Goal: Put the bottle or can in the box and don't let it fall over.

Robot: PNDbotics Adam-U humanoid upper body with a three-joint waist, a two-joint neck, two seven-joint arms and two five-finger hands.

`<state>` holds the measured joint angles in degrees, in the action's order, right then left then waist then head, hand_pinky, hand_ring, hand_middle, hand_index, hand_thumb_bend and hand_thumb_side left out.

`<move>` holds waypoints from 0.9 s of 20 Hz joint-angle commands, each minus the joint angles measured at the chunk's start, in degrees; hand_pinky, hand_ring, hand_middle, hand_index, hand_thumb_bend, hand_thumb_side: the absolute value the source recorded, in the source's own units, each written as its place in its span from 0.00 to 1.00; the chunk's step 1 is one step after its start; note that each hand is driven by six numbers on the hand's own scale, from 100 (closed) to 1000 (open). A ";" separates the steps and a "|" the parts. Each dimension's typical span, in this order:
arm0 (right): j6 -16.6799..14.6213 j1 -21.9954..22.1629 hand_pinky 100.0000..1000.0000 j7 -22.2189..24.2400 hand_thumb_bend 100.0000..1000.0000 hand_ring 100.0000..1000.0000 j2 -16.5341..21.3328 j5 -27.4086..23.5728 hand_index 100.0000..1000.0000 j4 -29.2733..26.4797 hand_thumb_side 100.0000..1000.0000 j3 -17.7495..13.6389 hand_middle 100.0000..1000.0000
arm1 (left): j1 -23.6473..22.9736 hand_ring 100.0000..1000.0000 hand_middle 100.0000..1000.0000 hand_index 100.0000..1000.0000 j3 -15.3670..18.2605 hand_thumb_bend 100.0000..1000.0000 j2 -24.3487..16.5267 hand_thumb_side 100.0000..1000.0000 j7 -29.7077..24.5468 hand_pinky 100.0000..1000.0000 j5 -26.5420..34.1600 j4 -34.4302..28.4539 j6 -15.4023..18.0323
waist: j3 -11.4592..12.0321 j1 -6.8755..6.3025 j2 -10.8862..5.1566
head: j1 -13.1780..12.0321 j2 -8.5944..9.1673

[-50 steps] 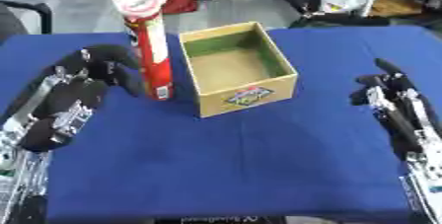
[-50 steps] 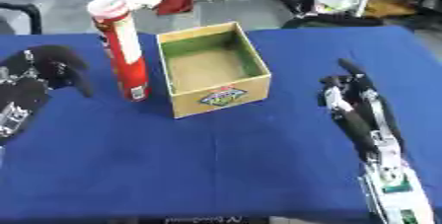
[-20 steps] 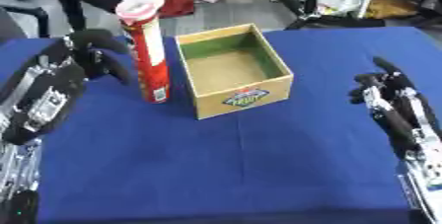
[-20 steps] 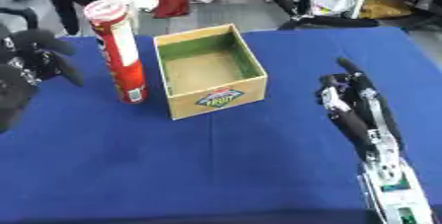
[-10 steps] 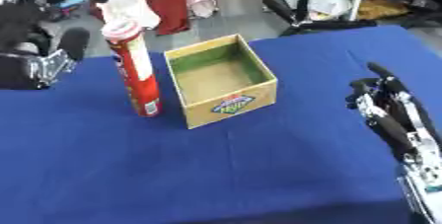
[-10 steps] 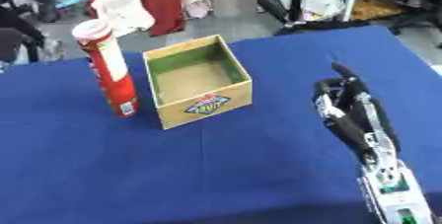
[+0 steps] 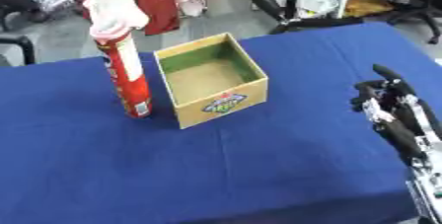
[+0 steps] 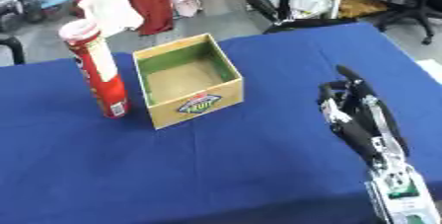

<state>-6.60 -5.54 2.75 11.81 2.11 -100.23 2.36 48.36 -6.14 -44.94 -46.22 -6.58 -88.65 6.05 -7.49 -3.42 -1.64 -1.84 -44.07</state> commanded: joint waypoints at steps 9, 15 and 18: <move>-0.33 -0.96 0.54 0.92 0.07 0.55 0.09 -0.60 0.93 -0.96 0.39 -0.12 0.62 | 12.68 0.88 0.91 1.00 -8.00 0.00 3.93 0.34 -3.76 0.84 -10.84 17.14 -7.77 | 0.08 0.12 0.11 | 0.11 -0.05; -0.40 -0.88 0.54 1.15 0.08 0.56 0.13 -0.67 0.93 -0.90 0.39 -0.25 0.61 | 14.25 0.89 0.92 1.00 -8.08 0.00 5.96 0.43 -2.66 0.84 -16.86 26.91 -2.18 | 0.27 0.32 0.16 | 0.11 -0.05; -0.44 -0.89 0.54 1.21 0.08 0.56 0.13 -0.76 0.93 -0.86 0.39 -0.37 0.61 | 14.89 0.89 0.93 1.00 -7.70 0.00 6.83 0.47 -1.61 0.84 -19.97 31.98 0.93 | 0.34 0.47 0.23 | 0.19 -0.05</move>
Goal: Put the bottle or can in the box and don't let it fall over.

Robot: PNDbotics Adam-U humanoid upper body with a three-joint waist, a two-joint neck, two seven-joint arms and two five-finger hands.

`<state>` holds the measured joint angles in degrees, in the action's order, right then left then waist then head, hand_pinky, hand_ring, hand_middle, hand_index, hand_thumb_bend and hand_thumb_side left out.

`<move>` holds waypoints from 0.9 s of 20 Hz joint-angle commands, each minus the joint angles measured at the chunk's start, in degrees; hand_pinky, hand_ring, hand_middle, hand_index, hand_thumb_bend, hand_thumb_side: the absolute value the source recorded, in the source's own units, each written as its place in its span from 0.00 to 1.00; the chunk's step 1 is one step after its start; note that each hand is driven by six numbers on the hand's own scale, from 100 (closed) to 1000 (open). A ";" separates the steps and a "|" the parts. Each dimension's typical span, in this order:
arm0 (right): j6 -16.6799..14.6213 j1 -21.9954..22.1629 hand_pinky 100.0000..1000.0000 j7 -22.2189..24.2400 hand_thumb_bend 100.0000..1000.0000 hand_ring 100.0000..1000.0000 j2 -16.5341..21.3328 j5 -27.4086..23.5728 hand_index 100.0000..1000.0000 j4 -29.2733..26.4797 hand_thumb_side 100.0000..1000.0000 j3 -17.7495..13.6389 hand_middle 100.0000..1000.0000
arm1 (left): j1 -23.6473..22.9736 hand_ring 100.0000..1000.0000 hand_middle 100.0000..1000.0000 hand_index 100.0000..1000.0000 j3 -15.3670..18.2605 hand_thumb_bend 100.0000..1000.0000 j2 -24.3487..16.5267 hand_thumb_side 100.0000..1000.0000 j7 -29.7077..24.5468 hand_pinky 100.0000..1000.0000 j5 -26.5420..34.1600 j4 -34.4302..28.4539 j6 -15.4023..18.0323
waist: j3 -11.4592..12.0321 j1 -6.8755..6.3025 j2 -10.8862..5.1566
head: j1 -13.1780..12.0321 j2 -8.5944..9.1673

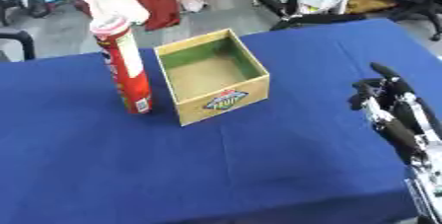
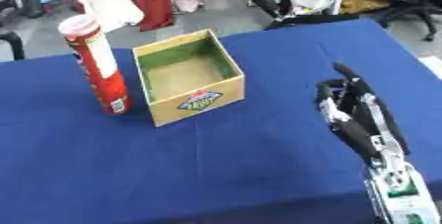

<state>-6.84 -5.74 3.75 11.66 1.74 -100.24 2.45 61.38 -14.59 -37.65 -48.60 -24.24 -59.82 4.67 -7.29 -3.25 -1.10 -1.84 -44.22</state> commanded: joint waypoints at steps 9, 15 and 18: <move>-0.29 -0.65 0.54 0.67 0.08 0.56 0.27 -0.69 0.93 -0.65 0.39 -0.54 0.61 | 3.54 0.89 0.94 1.00 2.58 0.00 2.01 0.59 4.33 0.83 -11.41 15.58 11.41 | 0.34 0.67 -0.26 | 0.33 0.10; -0.33 -0.61 0.54 0.79 0.08 0.56 0.15 -0.83 0.93 -0.60 0.39 -0.67 0.61 | 3.43 0.91 0.95 1.00 8.25 0.00 5.09 0.66 7.08 0.84 -27.56 18.35 19.09 | 0.47 0.95 -0.20 | 0.47 0.10; -0.32 -0.60 0.54 0.80 0.08 0.56 0.15 -0.88 0.93 -0.58 0.39 -0.69 0.61 | 3.51 0.91 0.95 1.00 9.60 0.00 5.87 0.67 8.76 0.84 -31.18 19.69 22.22 | 0.49 1.02 -0.17 | 0.38 0.10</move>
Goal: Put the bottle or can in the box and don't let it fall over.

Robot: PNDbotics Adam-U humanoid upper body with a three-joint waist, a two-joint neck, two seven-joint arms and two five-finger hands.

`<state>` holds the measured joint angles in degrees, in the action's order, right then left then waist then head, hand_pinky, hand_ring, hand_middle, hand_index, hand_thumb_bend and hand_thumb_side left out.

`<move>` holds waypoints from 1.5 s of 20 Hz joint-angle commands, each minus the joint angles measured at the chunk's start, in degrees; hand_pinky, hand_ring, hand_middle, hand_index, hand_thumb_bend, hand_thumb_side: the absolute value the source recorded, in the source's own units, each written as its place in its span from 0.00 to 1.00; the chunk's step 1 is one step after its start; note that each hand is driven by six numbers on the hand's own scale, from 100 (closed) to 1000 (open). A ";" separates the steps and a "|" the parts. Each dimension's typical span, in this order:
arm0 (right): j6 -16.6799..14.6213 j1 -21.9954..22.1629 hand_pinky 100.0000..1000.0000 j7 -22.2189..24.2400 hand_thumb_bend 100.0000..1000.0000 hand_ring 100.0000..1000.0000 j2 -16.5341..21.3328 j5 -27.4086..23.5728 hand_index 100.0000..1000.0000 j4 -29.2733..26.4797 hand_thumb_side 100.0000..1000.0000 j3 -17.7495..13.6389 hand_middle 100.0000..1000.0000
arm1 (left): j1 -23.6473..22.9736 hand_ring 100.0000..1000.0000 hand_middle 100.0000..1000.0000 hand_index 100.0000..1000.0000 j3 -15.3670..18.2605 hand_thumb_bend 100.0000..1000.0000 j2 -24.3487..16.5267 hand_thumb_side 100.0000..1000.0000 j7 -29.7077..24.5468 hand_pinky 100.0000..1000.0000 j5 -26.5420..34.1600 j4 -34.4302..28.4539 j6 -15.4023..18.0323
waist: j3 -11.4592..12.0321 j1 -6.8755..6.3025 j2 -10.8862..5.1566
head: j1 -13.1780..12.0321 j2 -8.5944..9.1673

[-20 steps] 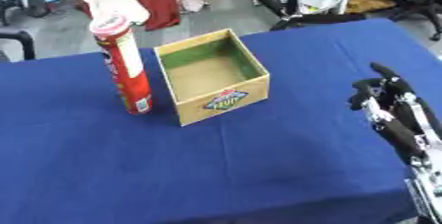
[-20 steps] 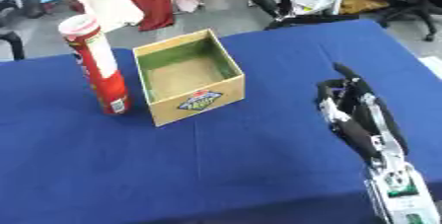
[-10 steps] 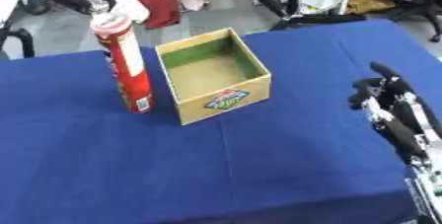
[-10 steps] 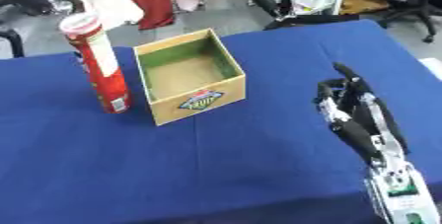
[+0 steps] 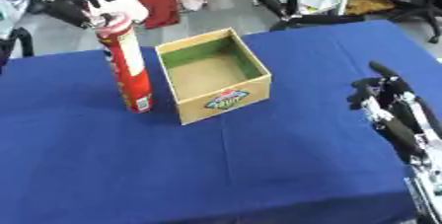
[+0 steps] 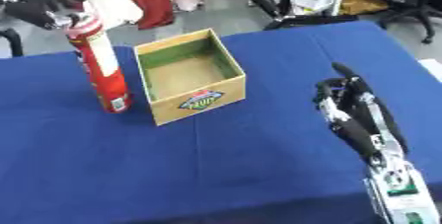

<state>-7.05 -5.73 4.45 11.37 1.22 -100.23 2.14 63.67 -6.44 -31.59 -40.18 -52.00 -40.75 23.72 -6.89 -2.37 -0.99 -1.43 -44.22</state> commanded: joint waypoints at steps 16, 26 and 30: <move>-0.09 -0.63 0.54 0.04 0.06 0.56 0.38 -0.45 0.94 -0.59 0.39 -0.45 0.61 | 1.31 0.92 0.96 1.00 1.33 0.00 0.71 0.90 1.99 0.83 -3.21 0.82 6.12 | -0.03 0.24 -0.20 | -0.01 0.10; -0.04 -0.47 0.53 0.11 0.05 0.56 0.34 -0.42 0.94 -0.49 0.40 -0.36 0.61 | 2.40 0.91 0.95 1.00 1.89 0.00 -1.14 0.98 2.04 0.81 6.73 -2.08 5.94 | 0.04 0.08 -0.40 | -0.27 0.10; -0.03 -0.45 0.53 0.10 0.05 0.56 0.31 -0.41 0.94 -0.47 0.40 -0.34 0.61 | 2.02 0.91 0.95 1.00 0.86 0.00 -0.95 1.00 0.97 0.81 7.45 -2.92 6.18 | -0.02 0.07 -0.40 | -0.20 0.10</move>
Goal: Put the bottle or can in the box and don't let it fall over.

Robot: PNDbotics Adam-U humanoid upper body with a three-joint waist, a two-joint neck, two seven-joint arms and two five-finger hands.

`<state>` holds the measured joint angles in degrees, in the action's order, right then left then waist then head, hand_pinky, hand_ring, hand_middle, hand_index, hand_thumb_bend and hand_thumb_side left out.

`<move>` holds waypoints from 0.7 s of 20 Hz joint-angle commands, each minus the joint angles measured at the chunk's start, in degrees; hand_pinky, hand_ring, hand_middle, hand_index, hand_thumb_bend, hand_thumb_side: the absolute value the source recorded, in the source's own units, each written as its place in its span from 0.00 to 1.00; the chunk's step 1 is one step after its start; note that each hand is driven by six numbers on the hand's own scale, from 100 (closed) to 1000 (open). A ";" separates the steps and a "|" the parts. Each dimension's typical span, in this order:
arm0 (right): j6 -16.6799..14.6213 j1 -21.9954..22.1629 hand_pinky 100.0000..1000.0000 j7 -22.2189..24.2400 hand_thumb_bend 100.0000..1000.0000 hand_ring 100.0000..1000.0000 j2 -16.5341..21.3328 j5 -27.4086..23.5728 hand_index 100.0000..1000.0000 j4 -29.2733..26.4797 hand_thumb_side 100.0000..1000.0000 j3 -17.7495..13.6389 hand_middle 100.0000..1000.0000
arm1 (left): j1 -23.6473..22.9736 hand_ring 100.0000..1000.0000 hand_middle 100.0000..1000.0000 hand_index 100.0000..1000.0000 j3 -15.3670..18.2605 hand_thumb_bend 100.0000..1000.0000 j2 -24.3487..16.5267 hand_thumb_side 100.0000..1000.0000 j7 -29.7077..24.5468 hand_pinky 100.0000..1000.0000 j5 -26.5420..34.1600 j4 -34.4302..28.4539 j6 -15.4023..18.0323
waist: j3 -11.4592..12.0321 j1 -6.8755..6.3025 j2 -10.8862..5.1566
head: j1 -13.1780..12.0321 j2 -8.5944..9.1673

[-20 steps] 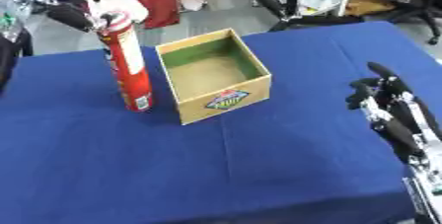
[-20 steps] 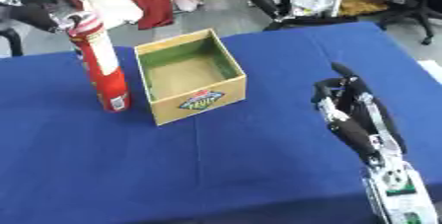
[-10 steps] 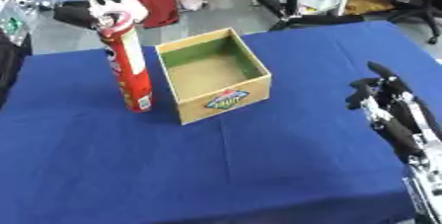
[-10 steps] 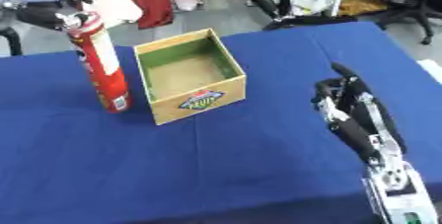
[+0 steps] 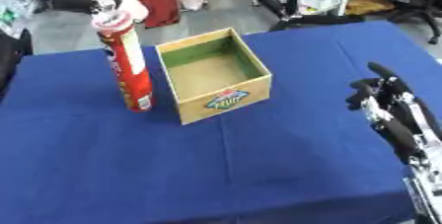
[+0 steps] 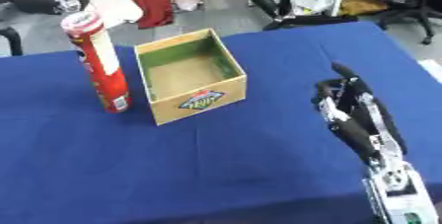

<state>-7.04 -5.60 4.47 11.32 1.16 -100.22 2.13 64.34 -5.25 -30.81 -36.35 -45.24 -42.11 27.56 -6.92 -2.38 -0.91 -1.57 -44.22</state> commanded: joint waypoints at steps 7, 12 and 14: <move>-0.04 -0.59 0.53 0.08 0.05 0.56 0.35 -0.43 0.94 -0.46 0.40 -0.25 0.61 | 1.15 0.91 0.95 1.00 -2.03 0.00 -0.79 1.00 -4.49 0.82 -1.14 -2.63 3.18 | -0.10 0.06 -0.37 | -0.13 0.10; -0.04 -0.62 0.53 0.06 0.04 0.56 0.29 -0.39 0.94 -0.45 0.40 -0.30 0.61 | 0.68 0.92 0.95 1.00 -2.50 0.00 0.06 1.00 -4.39 0.82 -3.25 -2.17 3.78 | -0.10 0.11 -0.39 | 0.04 0.10; -0.03 -0.63 0.53 0.04 0.04 0.56 0.31 -0.39 0.94 -0.43 0.40 -0.33 0.61 | 0.44 0.92 0.95 1.00 -2.78 0.00 0.34 1.00 -4.41 0.82 -3.69 -2.05 4.22 | -0.05 0.16 -0.35 | 0.11 0.10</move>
<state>-7.03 -5.53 4.48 11.29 0.96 -100.21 2.14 63.81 -8.04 -29.66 -36.66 -48.57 -43.57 27.26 -7.02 -2.36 -0.91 -1.59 -44.22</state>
